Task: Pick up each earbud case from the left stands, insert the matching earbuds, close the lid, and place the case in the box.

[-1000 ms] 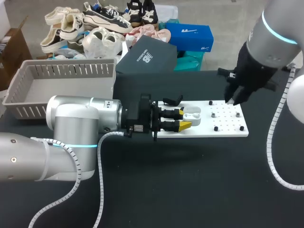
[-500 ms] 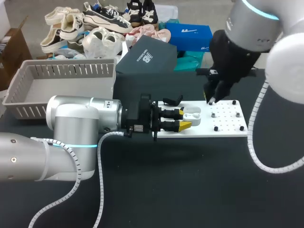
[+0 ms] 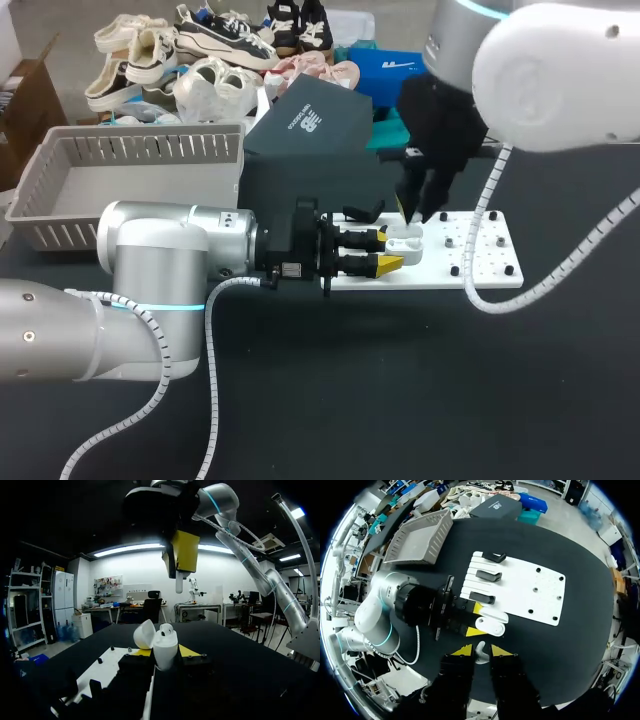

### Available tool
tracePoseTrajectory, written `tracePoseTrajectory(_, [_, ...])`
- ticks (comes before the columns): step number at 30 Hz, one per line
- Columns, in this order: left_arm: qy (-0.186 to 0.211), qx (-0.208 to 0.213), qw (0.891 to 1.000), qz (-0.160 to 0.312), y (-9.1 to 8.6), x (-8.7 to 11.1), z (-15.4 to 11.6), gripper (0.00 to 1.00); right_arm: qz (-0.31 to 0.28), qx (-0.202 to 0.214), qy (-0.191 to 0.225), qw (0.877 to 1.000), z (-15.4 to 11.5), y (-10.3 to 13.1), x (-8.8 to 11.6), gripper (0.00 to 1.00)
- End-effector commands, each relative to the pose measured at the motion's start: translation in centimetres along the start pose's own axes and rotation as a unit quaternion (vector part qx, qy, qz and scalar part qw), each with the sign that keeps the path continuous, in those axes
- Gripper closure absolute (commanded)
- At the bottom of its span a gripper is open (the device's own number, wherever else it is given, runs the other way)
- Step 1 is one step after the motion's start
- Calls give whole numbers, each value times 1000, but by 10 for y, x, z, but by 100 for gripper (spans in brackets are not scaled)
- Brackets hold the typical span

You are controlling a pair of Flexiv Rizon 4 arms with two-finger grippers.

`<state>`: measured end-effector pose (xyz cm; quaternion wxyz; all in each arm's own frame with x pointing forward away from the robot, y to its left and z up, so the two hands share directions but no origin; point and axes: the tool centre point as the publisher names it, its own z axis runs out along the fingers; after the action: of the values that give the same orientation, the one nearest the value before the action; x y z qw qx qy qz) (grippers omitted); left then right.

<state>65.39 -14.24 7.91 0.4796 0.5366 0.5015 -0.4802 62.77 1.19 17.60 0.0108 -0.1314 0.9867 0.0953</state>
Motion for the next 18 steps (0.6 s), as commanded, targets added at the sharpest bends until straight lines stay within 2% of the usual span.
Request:
tracePoseTrajectory(1, [-1,-1,1000,1,-1,0,0,100,-5,-2,40,999,4,0,-4,100])
tracePoseTrajectory(18, [-1,-1,1000,1,-1,0,0,100,-4,-8,36,999,7,-1,-3,100])
